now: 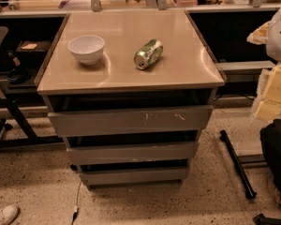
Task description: Open bottom drawer
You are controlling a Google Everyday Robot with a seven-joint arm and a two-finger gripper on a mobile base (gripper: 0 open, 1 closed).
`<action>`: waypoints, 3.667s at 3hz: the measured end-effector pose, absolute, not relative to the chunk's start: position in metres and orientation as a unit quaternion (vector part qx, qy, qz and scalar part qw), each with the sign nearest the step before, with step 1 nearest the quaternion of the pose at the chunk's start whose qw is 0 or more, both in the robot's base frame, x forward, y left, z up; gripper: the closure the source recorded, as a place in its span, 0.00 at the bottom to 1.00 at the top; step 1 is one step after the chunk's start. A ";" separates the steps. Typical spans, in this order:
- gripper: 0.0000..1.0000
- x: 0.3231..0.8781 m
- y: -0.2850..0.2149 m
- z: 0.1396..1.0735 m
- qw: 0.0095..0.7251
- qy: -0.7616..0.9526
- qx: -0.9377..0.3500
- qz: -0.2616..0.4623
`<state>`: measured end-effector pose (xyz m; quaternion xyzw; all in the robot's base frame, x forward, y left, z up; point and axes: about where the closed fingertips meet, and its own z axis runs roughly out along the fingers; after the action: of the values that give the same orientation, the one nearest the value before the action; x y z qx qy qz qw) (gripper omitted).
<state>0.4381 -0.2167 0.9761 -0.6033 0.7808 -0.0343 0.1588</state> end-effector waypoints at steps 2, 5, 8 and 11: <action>0.00 0.433 -0.212 0.965 0.155 0.783 -0.601 -0.022; 0.00 0.380 -0.152 0.783 0.075 0.772 -0.620 0.117; 0.00 0.359 -0.131 0.686 0.038 0.783 -0.605 0.143; 0.00 0.357 -0.101 0.516 -0.018 0.794 -0.566 0.223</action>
Offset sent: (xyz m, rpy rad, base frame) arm -0.0126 0.0087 -0.0329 0.0367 0.0759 -0.0050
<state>0.3568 -0.1006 0.5161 -0.5656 0.7939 0.2227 -0.0177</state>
